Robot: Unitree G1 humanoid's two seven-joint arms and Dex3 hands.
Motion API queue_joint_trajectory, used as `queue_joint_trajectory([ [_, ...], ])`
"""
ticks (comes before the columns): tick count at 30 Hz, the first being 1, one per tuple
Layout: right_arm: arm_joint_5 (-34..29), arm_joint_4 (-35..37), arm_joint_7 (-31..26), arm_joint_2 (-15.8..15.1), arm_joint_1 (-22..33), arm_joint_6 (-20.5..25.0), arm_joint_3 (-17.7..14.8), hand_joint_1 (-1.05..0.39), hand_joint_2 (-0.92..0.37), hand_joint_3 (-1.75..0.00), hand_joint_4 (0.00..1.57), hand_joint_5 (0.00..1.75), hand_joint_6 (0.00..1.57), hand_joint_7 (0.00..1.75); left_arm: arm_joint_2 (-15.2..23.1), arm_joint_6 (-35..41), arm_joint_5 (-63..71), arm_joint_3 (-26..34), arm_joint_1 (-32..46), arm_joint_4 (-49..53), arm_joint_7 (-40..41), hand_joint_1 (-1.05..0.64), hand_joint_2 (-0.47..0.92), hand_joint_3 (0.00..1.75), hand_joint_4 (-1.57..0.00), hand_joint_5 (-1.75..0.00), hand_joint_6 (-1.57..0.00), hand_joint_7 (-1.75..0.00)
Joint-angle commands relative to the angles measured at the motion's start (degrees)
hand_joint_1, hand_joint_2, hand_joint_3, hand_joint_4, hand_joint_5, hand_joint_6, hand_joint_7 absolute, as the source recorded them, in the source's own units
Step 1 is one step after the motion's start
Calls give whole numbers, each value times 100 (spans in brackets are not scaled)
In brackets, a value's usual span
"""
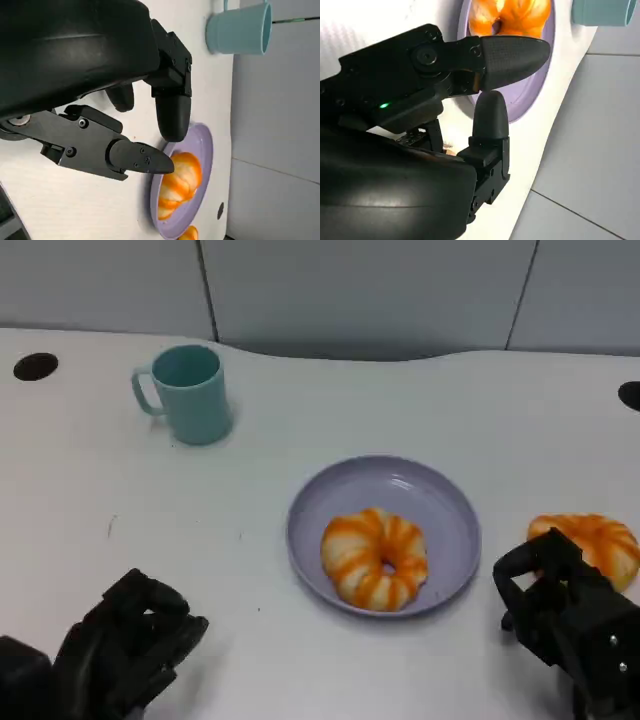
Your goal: Grasp the bread from the table and place it into the plate.
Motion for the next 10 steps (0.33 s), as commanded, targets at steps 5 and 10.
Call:
queue_joint_trajectory([
  [5,97,216,-56,-97,-112,-92,-134,-23,-92,-39,64,175,39,165,73,-240,75,32,-152,259,-3,-29,92,15,-57,-175,-40,-175],
  [10,59,68,-112,-83,-77,25,-151,-23,-92,-38,64,175,40,167,79,-432,162,0,-198,426,-2,-31,92,17,-58,-175,-39,-175],
])
